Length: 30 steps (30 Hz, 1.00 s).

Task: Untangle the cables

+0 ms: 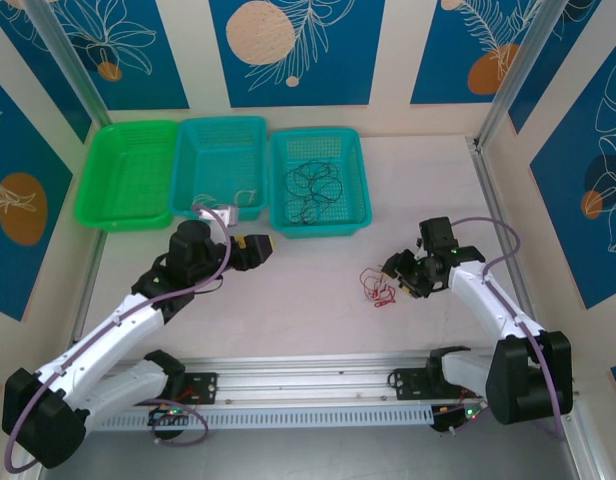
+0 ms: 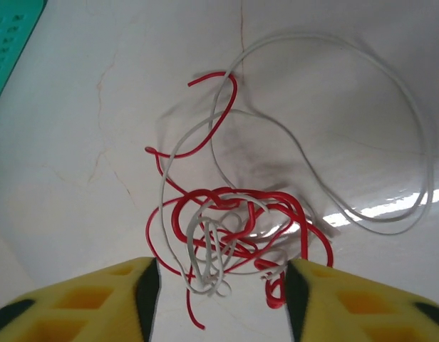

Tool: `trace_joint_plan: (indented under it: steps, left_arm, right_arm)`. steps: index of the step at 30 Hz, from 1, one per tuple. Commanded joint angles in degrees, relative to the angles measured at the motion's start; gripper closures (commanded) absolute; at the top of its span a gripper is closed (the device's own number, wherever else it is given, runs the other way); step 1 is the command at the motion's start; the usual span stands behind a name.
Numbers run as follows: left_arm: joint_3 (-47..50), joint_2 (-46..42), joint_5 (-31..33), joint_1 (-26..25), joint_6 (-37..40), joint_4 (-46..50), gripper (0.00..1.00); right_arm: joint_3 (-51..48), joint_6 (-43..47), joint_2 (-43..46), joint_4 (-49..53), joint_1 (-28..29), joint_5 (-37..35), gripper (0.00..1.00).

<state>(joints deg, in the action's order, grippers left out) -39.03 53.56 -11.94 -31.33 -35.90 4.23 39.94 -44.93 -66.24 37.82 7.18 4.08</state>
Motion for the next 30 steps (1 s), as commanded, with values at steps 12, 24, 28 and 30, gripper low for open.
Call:
trace_joint_plan:
  steps: [12,24,28,30]
  left_arm:
    - [2.58,-1.37,0.54,-0.56,0.48,-0.16,0.25]
    - [1.89,11.69,-12.53,-6.15,-6.63,-16.27,0.25]
    - [1.03,14.91,-11.01,-7.85,-9.05,-16.28,0.25]
    - [1.65,15.80,-11.50,-8.19,-9.67,-18.00,0.25]
  right_arm:
    - [1.39,-1.03,-0.78,-1.61,1.76,-1.33,1.00]
    - [10.70,-1.29,4.00,-4.68,19.72,7.34,1.00]
    - [14.04,-1.63,0.03,-9.27,26.97,9.71,1.00]
    - [15.97,-0.48,-1.90,-10.40,29.51,9.27,1.00]
